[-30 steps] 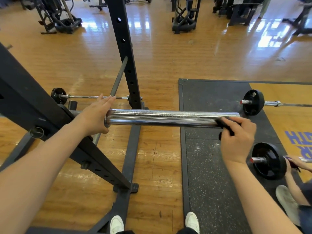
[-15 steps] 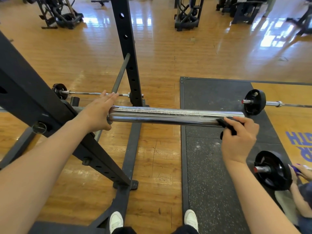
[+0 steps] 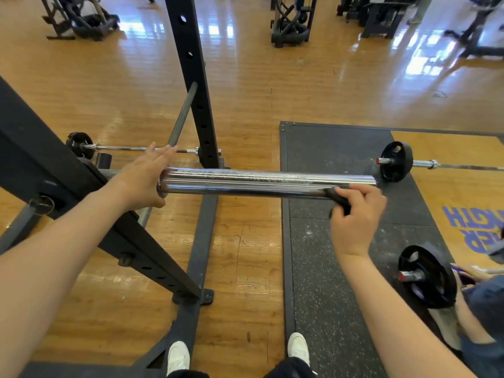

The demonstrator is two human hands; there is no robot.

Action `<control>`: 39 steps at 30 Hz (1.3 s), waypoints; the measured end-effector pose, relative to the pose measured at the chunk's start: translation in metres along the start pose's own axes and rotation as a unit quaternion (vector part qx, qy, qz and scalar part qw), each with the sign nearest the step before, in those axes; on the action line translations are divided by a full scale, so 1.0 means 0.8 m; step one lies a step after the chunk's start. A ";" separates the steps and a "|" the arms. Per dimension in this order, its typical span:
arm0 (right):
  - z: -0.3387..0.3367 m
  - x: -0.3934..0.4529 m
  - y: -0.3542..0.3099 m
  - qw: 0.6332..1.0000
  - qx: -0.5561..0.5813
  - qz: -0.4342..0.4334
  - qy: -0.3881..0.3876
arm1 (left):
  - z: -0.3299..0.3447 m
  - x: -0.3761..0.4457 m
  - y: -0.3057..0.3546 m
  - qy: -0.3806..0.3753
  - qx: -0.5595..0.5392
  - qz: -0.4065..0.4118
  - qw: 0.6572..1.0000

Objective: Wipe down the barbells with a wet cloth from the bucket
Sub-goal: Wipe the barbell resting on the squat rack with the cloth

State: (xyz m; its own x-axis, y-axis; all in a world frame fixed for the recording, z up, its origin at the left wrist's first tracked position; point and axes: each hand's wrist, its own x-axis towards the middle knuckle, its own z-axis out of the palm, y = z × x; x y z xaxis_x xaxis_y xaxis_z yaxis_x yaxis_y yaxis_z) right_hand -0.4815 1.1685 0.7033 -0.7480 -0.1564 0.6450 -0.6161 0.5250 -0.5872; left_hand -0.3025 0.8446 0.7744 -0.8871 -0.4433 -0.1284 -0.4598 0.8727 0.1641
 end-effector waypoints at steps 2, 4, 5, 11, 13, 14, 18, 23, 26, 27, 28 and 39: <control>0.011 -0.007 -0.008 0.998 -0.002 -0.053 -0.036 | 0.000 0.000 0.000 -0.004 -0.002 0.000 1.000; 0.008 -0.005 -0.004 0.995 -0.013 -0.088 -0.051 | -0.001 0.000 0.000 -0.006 0.000 0.001 1.000; 0.002 -0.002 0.002 0.995 -0.017 -0.086 -0.046 | -0.001 0.000 0.001 -0.007 0.002 0.001 1.000; -0.019 0.003 0.013 0.995 -0.004 0.083 0.046 | -0.002 0.000 0.002 -0.009 0.008 0.001 1.000; -0.010 0.000 0.006 0.996 -0.001 0.075 0.049 | -0.002 -0.002 0.004 -0.007 0.010 0.001 1.000; -0.006 -0.002 0.004 0.997 0.002 0.060 0.042 | -0.003 -0.002 0.006 -0.002 0.015 0.001 1.000; -0.006 0.000 0.008 1.000 0.000 0.009 0.016 | 0.003 -0.014 0.008 0.080 0.113 0.017 0.990; -0.006 0.001 0.001 0.999 0.013 0.043 0.024 | 0.044 -0.042 0.006 0.191 0.146 0.025 0.970; 0.002 0.004 -0.008 0.999 0.027 0.025 -0.003 | 0.052 -0.031 0.012 0.223 0.120 -0.020 0.967; 0.002 0.005 -0.010 1.000 0.023 0.005 -0.020 | 0.053 -0.027 0.013 0.226 0.119 -0.025 0.967; 0.000 0.006 -0.010 0.999 0.018 -0.010 -0.040 | 0.054 -0.025 0.014 0.223 0.117 -0.027 0.967; 0.005 0.044 -0.041 0.995 -0.086 -0.027 -0.049 | 0.019 -0.014 0.017 0.102 0.043 -0.026 0.993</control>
State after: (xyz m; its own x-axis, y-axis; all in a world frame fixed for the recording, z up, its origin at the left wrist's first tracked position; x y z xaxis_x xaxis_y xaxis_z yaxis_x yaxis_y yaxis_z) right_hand -0.4885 1.1424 0.7438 -0.7406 -0.2652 0.6174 -0.6112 0.6476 -0.4550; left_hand -0.2983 0.8649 0.7635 -0.8555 -0.5134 0.0677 -0.5087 0.8576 0.0762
